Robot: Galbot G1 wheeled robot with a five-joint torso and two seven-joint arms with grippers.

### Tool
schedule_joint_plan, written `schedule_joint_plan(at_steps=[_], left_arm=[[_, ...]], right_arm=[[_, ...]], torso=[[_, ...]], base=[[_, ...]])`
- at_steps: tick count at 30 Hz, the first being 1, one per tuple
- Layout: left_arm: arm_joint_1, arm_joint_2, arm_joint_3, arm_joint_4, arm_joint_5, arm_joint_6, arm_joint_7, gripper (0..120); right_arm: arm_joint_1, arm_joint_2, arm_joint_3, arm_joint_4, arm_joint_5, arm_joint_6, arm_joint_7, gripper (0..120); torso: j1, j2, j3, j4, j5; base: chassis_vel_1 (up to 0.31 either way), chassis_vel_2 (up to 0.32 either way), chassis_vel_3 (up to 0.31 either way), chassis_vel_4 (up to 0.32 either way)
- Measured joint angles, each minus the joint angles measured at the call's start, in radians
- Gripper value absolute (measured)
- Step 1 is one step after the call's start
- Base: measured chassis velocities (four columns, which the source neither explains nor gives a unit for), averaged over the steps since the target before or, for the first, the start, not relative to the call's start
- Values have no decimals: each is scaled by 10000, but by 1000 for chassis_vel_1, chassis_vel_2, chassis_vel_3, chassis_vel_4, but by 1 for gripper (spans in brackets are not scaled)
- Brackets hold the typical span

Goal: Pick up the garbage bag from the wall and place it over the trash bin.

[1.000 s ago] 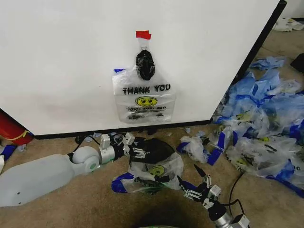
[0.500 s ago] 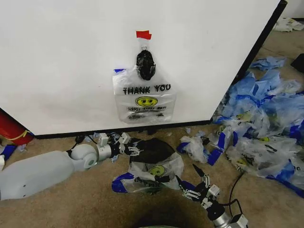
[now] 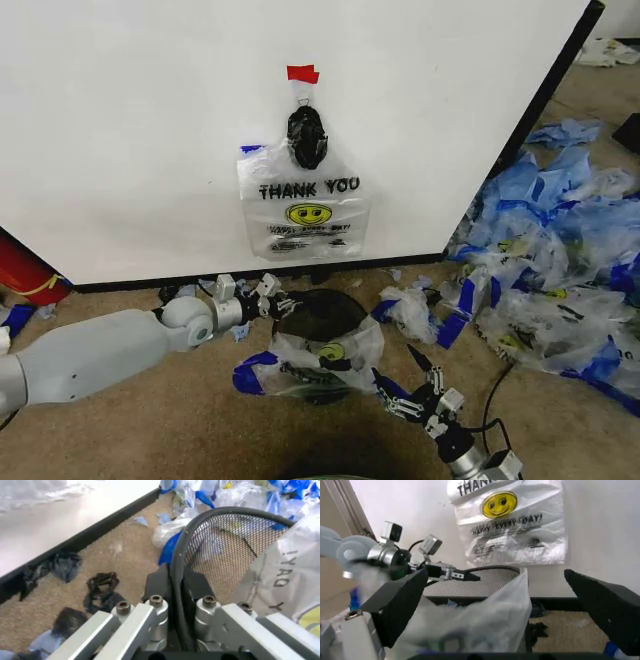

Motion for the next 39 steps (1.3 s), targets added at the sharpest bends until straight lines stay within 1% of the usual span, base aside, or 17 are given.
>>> schedule_joint_plan(at_steps=[2, 6, 7, 10, 13, 14, 18, 20, 21, 24, 27, 28, 29, 31, 32, 34, 39], left_arm=[[37, 60, -25, -101, -5, 0, -40, 3], [353, 546, -501, -805, -145, 156, -600, 3], [353, 546, -501, -805, -145, 156, -600, 3], [617, 953, -994, -1251, -257, 240, -952, 3], [1216, 1352, -1834, -1753, -402, 387, -1372, 3], [1216, 1352, -1834, -1753, -402, 387, -1372, 3], [2325, 1917, -3088, -2514, -776, 541, -2134, 3], [3133, 2167, -3961, -2911, -925, 689, -2541, 3], [3133, 2167, -3961, -2911, -925, 689, -2541, 3], [5022, 2411, -5921, -3677, -1209, 911, -3513, 3], [6739, 2389, -7643, -4264, -1451, 1050, -4454, 3], [7009, 2376, -7946, -4355, -1482, 1065, -4630, 3], [7009, 2376, -7946, -4355, -1482, 1065, -4630, 3], [7795, 2315, -8871, -4660, -1564, 1085, -5328, 3], [8151, 2246, -9346, -4820, -1587, 1095, -5769, 3], [8638, 2089, -9957, -5109, -1715, 1112, -6542, 3], [9216, 1863, -10569, -5623, -1912, 1173, -7354, 3]], right_arm=[[12, -6, -4, 2, 0, 0, 0, 100], [48, -80, -40, 62, 4, -2, 6, 100], [48, -80, -40, 62, 4, -2, 6, 100], [61, -137, -75, 124, 20, -11, 10, 100], [105, -215, -125, 194, 107, -32, 26, 100], [105, -215, -125, 194, 107, -32, 26, 100], [241, -337, -213, 255, 202, -61, 62, 100], [311, -403, -255, 290, 243, -72, 87, 100], [311, -403, -255, 290, 243, -72, 87, 100], [430, -501, -313, 317, 321, -85, 103, 100], [553, -556, -408, 307, 366, -85, 112, 100], [579, -567, -430, 302, 371, -86, 114, 100], [579, -567, -430, 302, 371, -86, 114, 100], [680, -590, -523, 281, 395, -86, 119, 100], [753, -601, -587, 263, 405, -91, 132, 100], [867, -607, -672, 255, 414, -118, 141, 100], [913, -645, -698, 268, 440, -131, 144, 100]], torso=[[0, 0, 0, -2, -1], [1, -1, 3, 1, -1], [1, -1, 3, 1, -1], [1, -1, 2, 3, 6], [1, -1, 2, 2, 2], [1, -1, 2, 2, 2], [1, -1, 1, 1, 5], [2, -1, 1, 4, 1], [2, -1, 1, 4, 1], [1, 0, -1, 4, 7], [0, -1, 0, 3, -4], [0, -1, 0, 5, -5], [0, -1, 0, 5, -5], [0, 0, -2, 3, 9], [0, 0, -1, 3, 7], [0, -1, -1, 2, 5], [0, 0, -1, 0, 5]], base=[[0, 0, 0, 0], [0, 0, 0, 0], [0, 0, 0, 0], [0, 0, 0, 0], [0, 0, 0, 0], [0, 0, 0, 0], [0, 0, 0, 0], [0, 0, 0, 0], [0, 0, 0, 0], [0, 0, 0, 0], [0, 0, 0, 0], [0, 0, 0, 0], [0, 0, 0, 0], [0, 0, 0, 0], [0, 0, 0, 0], [0, 0, 0, 0], [0, 0, 0, 0]])
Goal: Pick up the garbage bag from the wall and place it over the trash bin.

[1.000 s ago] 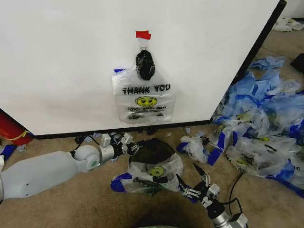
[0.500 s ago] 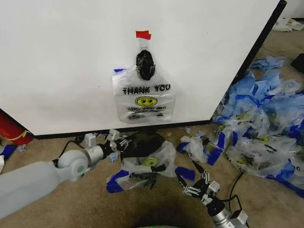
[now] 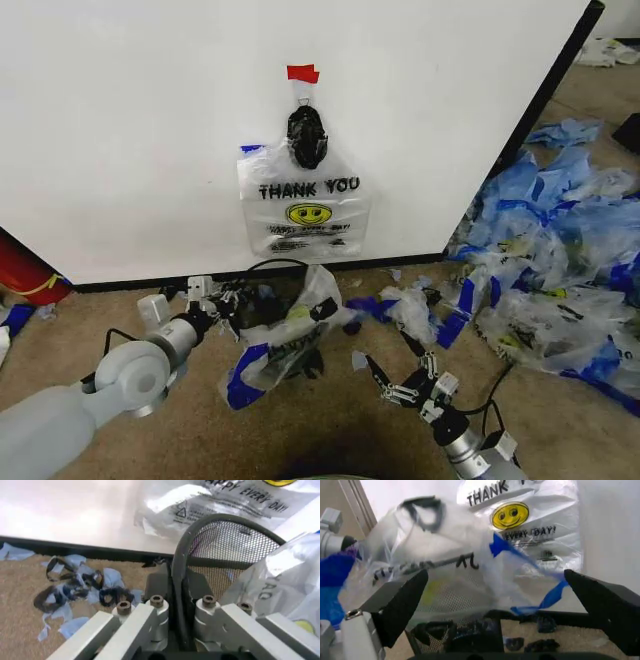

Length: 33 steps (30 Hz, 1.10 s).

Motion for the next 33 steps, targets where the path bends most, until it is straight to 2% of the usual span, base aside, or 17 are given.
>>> schedule_joint_plan(at_steps=[4, 9, 15, 20, 23, 24, 28, 33], left_arm=[[280, -174, -152, -353, -16, 25, -609, 3], [593, -881, -260, -891, -148, -85, -2195, 3], [976, -1627, -377, -1001, 154, -459, -3045, 3], [1402, -2138, -464, -992, 941, -714, -3179, 3], [1971, -2690, -632, -859, 2382, -791, -3157, 3], [1971, -2690, -632, -859, 2382, -791, -3157, 3], [2598, -3264, -870, -759, 3578, -766, -3223, 3], [2889, -3640, -971, -636, 4207, -766, -3282, 3]], right_arm=[[-46, -55, 61, 58, 17, 7, 0, 100], [-156, -71, 211, 153, 25, 38, -7, 100], [-186, -61, 244, 165, 21, 40, -1, 100], [-176, -79, 263, 188, 4, 15, 58, 100], [-94, -172, 265, 240, 1, -56, 224, 100], [-94, -172, 265, 240, 1, -56, 224, 100], [65, -372, 220, 276, 21, -165, 378, 100], [120, -461, 207, 364, 28, -244, 471, 100]], torso=[[0, 0, 0, 2, -1], [0, 0, 0, 0, 0], [0, 0, 1, 2, 0], [0, 0, 1, 2, 1], [0, 0, 0, 0, 0], [0, 0, 0, 0, 0], [0, 0, 1, 6, -2], [0, 0, 1, 1, -1]], base=[[0, 0, 0, 0], [0, 0, 0, 0], [0, 0, 0, 0], [0, 0, 0, 0], [0, 0, 0, 0], [0, 0, 0, 0], [0, 0, 0, 0], [0, 0, 0, 0]])
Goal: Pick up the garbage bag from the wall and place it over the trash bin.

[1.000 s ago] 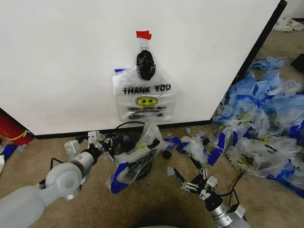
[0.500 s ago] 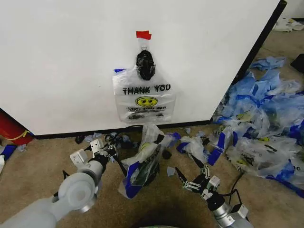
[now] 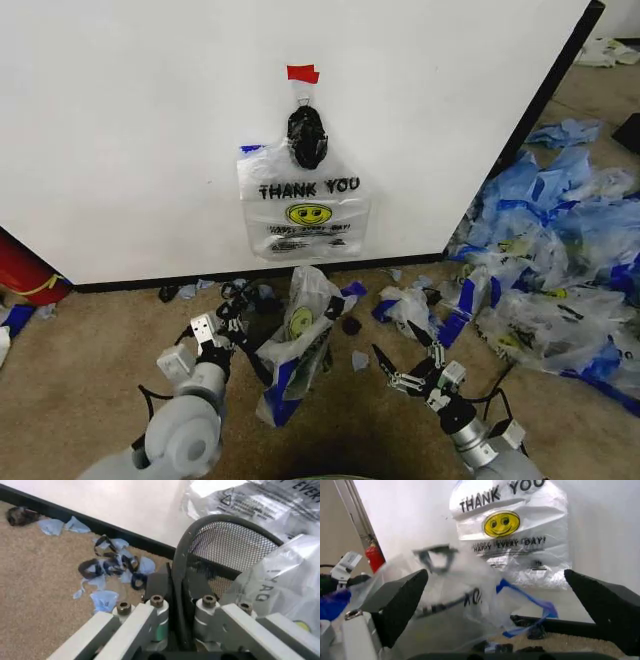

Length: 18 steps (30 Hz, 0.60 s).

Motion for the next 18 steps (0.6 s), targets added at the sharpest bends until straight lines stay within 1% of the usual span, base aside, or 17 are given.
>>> schedule_joint_plan(at_steps=[1, 3, 7, 18], left_arm=[[60, -103, -17, 35, 92, 0, -31, 3], [133, -240, -29, 127, 292, -9, -43, 3], [181, -352, -34, 326, 558, -81, -7, 3], [139, -464, -18, 573, 650, -151, 150, 3]], right_arm=[[-4, 0, -3, 5, -5, -5, 4, 100], [-20, 6, -9, 8, -20, -7, 7, 100], [-40, 39, -39, 9, -53, -7, 7, 100], [-107, -7, -29, 66, -90, 1, 7, 100]], torso=[[0, 0, 0, 1, 3], [0, 0, 0, 1, -2], [0, 0, 0, 1, 3], [0, 0, 0, 1, 0]], base=[[0, 0, 0, 0], [0, 0, 0, 0], [0, 0, 0, 0], [0, 0, 0, 0]])
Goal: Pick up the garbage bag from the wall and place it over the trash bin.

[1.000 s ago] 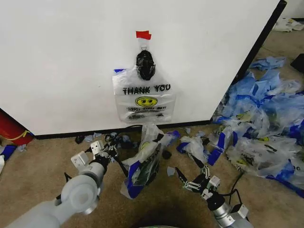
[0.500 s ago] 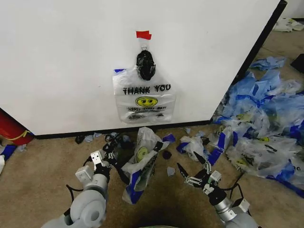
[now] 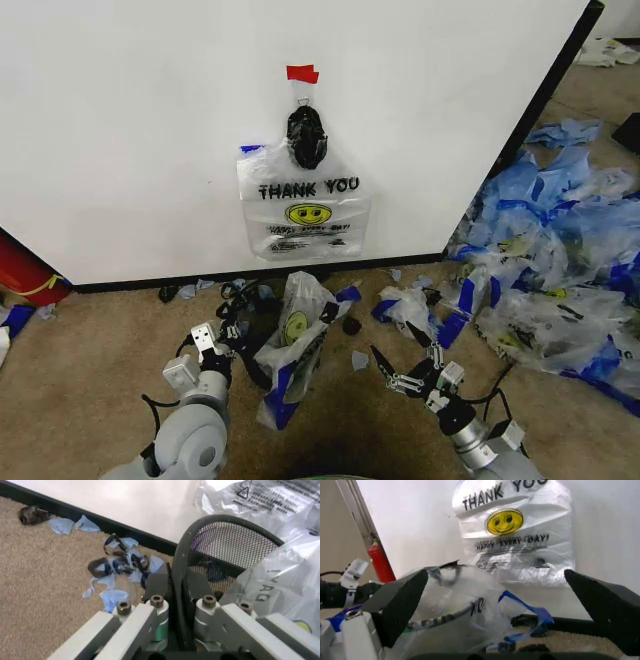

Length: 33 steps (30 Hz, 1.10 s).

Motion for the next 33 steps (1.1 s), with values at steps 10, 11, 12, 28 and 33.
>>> schedule_joint_plan(at_steps=[10, 11, 12, 28, 33], left_arm=[[45, -151, 8, 343, 334, -53, 50, 3], [62, -159, 5, 349, 361, -55, 70, 3], [79, -162, 2, 350, 385, -55, 96, 3], [513, -17, -177, -57, 1102, -33, 527, 52], [559, 155, -307, -113, 1500, -76, 776, 71]], right_arm=[[5, -21, 10, 14, -16, 16, 10, 100], [6, -24, 10, 14, -17, 19, 10, 100], [5, -30, 10, 14, -18, 22, 8, 100], [-42, -96, 0, 214, -2, 29, 1, 100], [-73, -99, -81, 370, -51, -38, 200, 100]], torso=[[0, 0, 0, 2, 2], [0, 0, -1, 2, 1], [0, 0, 0, 1, 1], [0, 0, 0, 0, -1], [0, 0, 1, 0, -1]], base=[[0, 0, 0, 0], [0, 0, 0, 0], [0, 0, 0, 0], [0, 0, 0, 0], [0, 0, 0, 0]])
